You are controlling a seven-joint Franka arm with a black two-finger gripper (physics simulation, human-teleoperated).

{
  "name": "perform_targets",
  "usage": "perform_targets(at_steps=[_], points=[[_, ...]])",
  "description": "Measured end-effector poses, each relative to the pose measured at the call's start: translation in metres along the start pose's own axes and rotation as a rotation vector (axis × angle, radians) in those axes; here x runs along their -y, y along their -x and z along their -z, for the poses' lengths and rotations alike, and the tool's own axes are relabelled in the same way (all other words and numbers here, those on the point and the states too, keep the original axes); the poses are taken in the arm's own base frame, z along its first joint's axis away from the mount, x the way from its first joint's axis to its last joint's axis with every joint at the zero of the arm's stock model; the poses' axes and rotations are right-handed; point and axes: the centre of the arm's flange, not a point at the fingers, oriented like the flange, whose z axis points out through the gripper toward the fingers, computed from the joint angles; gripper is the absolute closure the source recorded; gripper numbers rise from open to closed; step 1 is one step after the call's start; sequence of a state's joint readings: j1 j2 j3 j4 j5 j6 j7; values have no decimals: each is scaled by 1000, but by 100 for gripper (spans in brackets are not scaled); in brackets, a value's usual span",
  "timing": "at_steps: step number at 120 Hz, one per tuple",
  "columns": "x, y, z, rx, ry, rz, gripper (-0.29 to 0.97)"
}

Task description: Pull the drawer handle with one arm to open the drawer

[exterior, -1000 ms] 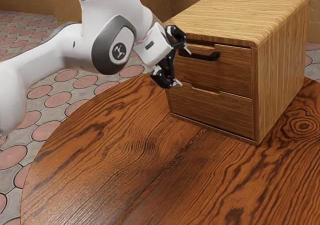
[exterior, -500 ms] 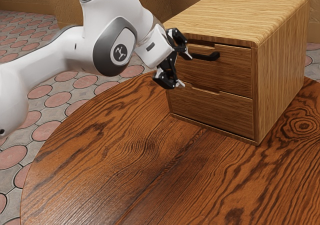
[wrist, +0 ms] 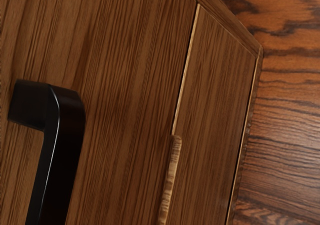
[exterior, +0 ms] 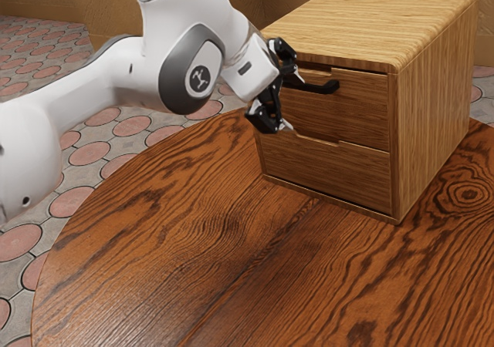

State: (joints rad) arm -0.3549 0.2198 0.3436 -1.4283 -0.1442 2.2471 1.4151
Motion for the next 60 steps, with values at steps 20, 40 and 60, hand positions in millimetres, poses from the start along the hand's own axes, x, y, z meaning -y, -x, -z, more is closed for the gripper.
perform_targets(at_steps=[20, 40, 60], points=[[-1, 0, -3, 2, 3, 3, -3], [-2, 1, -7, 4, 11, 6, -13], [-3, 2, -10, -3, 18, 16, -12]])
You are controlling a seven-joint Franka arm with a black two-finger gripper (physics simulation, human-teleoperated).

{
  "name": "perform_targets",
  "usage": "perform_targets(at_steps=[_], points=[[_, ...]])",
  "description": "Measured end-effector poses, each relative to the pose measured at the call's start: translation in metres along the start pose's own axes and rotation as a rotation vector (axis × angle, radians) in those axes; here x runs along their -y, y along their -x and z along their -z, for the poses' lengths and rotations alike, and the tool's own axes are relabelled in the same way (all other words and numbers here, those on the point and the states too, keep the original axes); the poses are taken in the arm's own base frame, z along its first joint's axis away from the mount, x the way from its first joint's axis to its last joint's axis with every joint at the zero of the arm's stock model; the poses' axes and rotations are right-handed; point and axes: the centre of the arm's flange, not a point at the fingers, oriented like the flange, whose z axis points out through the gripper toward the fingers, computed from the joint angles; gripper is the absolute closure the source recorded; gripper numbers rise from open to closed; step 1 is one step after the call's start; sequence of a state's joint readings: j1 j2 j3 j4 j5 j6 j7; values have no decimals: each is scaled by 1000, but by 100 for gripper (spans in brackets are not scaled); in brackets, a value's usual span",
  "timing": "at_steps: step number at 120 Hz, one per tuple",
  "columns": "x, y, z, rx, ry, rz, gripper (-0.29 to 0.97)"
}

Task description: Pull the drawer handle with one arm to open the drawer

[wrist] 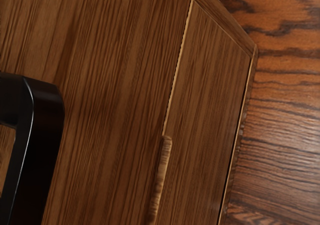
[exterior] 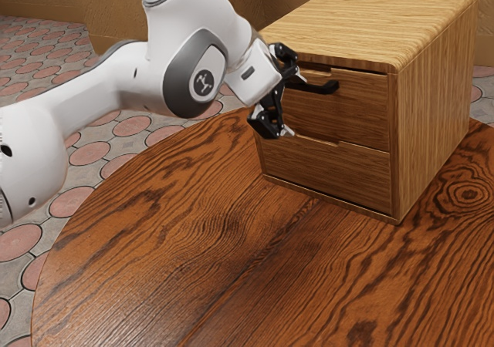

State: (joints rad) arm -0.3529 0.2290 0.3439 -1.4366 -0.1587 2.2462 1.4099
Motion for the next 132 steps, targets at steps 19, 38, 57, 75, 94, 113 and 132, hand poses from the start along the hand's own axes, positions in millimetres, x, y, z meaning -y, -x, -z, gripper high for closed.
perform_targets(at_steps=[19, 38, 57, 75, 94, 113, 132], points=[[-1, 0, -4, -3, 6, 6, 0], [-2, -2, -2, -8, 6, 7, 1], [-6, -1, 2, -10, 10, 7, 9], [-12, 2, 16, -22, 10, 10, 13], [-24, 8, 21, -29, 27, 16, 12], [-33, 15, 27, -35, 37, 25, 14], [-43, 18, 35, -36, 42, 20, 16]])
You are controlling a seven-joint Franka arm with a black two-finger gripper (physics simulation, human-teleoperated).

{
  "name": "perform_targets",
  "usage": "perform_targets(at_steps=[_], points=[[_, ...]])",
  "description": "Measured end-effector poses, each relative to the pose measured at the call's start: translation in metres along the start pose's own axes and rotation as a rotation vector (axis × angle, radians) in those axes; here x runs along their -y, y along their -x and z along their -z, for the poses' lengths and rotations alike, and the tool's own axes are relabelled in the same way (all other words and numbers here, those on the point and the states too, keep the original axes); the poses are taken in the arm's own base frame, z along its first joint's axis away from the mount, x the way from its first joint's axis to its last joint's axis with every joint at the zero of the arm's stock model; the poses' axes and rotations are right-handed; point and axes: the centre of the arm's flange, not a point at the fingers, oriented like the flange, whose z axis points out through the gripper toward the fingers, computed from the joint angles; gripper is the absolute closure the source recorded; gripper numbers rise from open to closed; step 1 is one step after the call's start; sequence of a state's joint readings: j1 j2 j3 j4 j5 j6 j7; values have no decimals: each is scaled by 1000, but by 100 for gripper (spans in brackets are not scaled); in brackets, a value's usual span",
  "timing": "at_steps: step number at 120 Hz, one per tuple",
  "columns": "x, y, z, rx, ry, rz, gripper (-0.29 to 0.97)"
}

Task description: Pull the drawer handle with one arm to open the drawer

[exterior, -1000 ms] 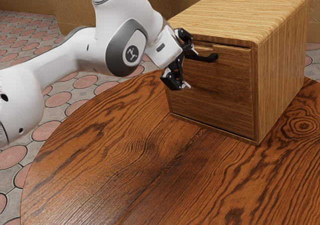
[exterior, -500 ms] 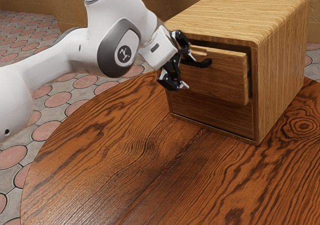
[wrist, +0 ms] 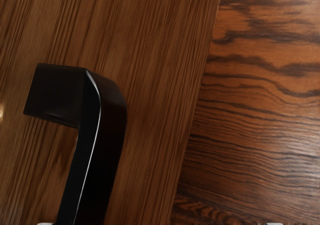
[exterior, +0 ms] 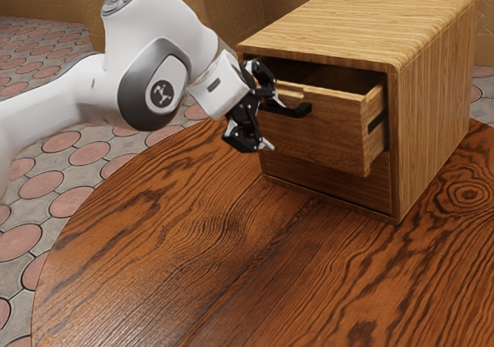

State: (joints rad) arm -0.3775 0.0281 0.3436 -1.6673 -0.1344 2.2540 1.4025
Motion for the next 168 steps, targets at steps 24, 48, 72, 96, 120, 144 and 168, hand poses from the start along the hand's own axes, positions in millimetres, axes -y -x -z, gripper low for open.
perform_targets(at_steps=[24, 48, 72, 96, 120, 144, 168], points=[[-17, 5, 13, -6, 2, -8, 16], [-26, 11, 17, -5, 5, -4, 17], [-36, 15, 26, -2, 4, -9, 17], [-50, 13, 36, -12, 7, -20, 18], [-66, 14, 52, -16, 0, -31, 20], [-81, 24, 62, -20, 1, -21, 20], [-91, 29, 71, -26, -5, -16, 18]])
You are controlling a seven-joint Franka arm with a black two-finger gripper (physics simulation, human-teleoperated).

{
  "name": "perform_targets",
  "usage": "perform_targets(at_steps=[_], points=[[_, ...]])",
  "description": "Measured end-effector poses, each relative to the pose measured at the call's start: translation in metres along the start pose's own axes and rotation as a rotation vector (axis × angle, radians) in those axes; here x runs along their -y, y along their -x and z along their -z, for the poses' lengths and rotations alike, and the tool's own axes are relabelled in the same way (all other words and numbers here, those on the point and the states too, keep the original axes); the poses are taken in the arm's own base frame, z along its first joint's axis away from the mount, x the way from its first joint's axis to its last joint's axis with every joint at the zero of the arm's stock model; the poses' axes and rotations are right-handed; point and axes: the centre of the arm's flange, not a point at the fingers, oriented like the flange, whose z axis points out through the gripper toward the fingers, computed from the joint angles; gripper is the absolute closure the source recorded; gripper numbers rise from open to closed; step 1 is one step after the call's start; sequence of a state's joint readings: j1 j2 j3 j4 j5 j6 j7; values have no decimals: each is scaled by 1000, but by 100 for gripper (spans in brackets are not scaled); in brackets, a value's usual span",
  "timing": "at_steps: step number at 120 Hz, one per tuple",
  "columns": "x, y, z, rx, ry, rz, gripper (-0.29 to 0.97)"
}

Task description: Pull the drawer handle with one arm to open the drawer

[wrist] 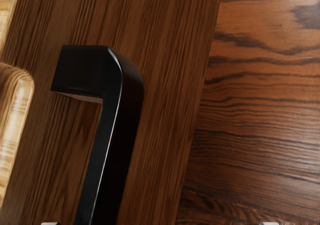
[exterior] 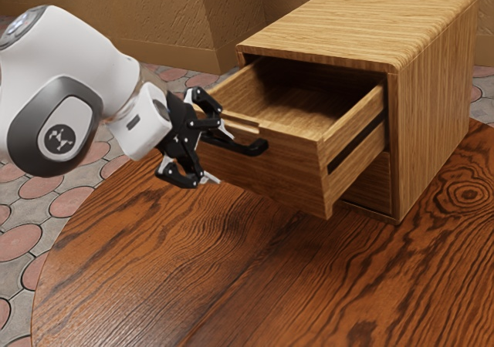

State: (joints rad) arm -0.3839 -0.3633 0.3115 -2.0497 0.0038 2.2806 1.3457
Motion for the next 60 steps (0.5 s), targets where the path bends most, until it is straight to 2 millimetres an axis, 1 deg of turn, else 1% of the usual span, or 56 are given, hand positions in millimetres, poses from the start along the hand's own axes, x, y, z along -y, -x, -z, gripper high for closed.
perform_targets(at_steps=[16, 27, 36, 40, 46, 52, 54, 58, 60], points=[[-5, -2, 4, -3, -3, -4, 20], [-5, -3, 7, -1, -10, -7, 13], [-3, -6, 17, -5, -28, -14, 9], [-3, -10, 26, -12, -44, -21, 7], [-5, -22, 47, -26, -77, -44, 6], [-14, -49, 75, -7, -111, -74, 4], [-18, -64, 87, 14, -121, -88, 4], [-27, -101, 112, 59, -127, -111, 3], [-32, -116, 122, 78, -124, -112, 3]])
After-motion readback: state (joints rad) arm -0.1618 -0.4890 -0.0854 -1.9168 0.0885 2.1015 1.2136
